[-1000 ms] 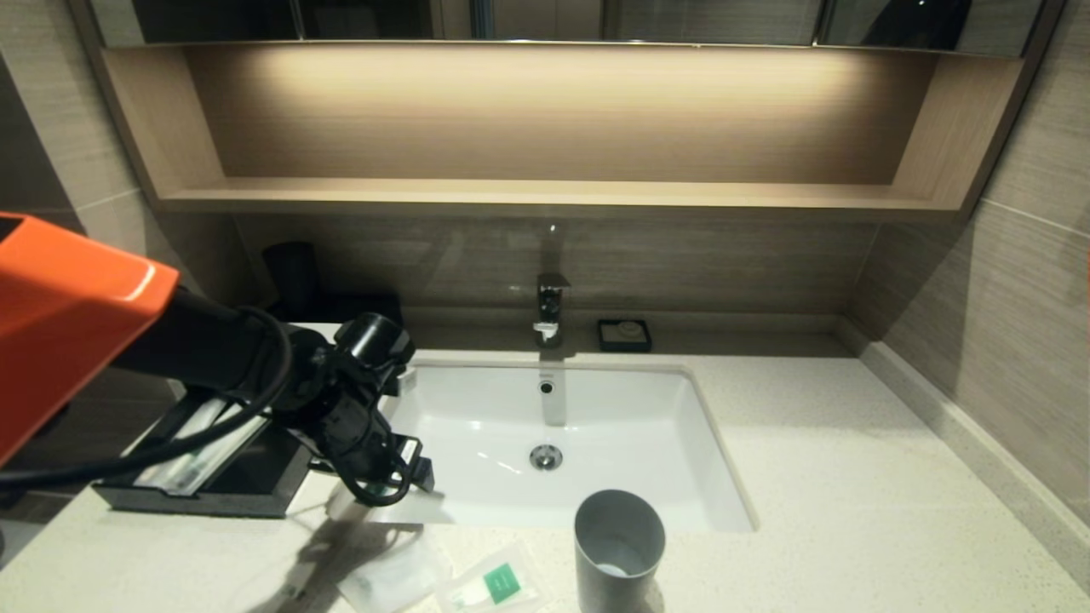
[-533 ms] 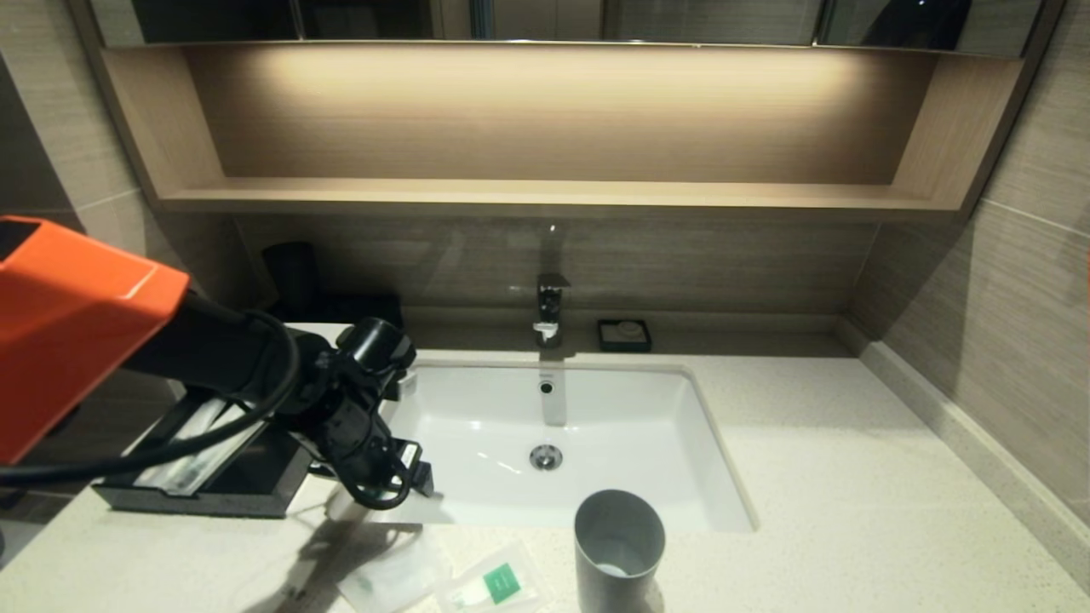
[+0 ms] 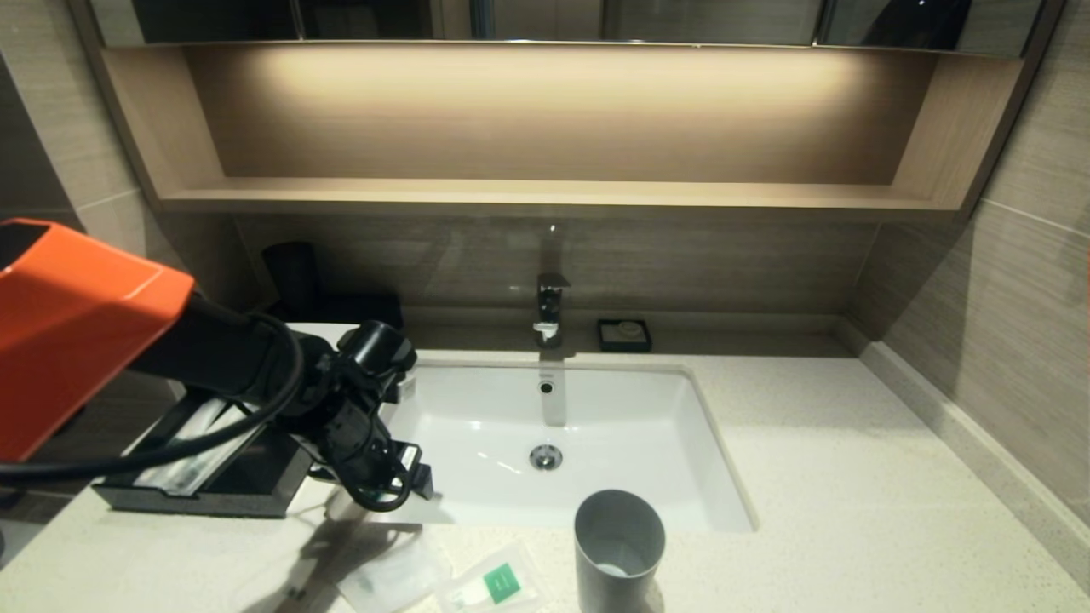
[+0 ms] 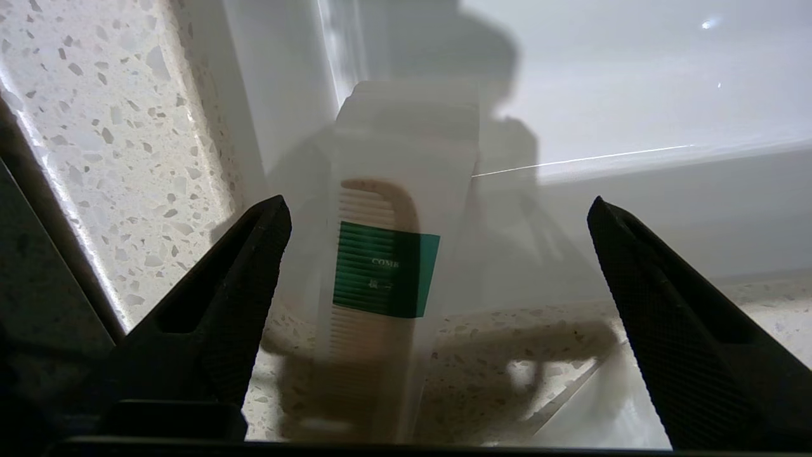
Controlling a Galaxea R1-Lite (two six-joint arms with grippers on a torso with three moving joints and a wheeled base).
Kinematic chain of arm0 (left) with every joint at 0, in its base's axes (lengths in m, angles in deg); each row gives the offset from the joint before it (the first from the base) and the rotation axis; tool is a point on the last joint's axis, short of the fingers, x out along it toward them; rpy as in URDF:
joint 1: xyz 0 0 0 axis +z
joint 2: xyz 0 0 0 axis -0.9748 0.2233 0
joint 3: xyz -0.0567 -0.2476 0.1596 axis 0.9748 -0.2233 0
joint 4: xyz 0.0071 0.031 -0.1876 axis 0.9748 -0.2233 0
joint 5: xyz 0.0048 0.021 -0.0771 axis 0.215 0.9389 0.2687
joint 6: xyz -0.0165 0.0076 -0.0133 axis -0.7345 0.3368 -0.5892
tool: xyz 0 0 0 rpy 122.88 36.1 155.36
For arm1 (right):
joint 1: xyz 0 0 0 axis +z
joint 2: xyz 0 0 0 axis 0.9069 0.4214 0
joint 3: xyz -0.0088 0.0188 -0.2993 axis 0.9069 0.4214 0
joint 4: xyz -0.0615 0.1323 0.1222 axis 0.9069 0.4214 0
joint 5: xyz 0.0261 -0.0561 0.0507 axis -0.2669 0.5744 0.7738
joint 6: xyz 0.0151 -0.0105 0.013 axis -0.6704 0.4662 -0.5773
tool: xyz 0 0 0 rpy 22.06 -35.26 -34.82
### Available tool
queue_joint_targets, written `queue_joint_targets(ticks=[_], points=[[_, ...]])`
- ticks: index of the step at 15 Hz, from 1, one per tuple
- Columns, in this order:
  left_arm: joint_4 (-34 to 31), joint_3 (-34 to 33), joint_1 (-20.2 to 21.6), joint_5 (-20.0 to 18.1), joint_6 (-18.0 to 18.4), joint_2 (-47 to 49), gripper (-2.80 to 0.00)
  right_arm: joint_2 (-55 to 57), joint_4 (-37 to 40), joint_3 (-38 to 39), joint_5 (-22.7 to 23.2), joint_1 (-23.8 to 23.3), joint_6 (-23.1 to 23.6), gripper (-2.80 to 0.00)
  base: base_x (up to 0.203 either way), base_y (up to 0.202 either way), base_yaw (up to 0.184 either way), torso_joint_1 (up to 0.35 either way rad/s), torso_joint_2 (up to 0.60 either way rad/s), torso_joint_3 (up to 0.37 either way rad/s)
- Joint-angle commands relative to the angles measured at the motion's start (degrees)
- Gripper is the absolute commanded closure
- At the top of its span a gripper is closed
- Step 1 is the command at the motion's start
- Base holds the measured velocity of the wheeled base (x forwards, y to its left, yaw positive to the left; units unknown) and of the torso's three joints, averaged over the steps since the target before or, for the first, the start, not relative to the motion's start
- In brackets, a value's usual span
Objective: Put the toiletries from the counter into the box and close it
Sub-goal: Pick up the bathroom toiletry
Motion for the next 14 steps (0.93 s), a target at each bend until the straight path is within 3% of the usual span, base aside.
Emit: queue_joint_targets(ticks=[1, 14], points=[[-0.2, -0.2, 0.1, 0.0, -0.1, 0.0, -2.80, 0.0, 0.0, 0.1, 0.0, 0.0, 0.0, 0.00, 0.000, 0.000, 0.000, 0.000, 0.00, 0.000], [-0.9, -0.8, 0.1, 0.1, -2.8, 0.1, -2.80, 0.0, 0.0, 0.0, 0.0, 0.0, 0.0, 0.00, 0.000, 0.000, 0.000, 0.000, 0.00, 0.000]])
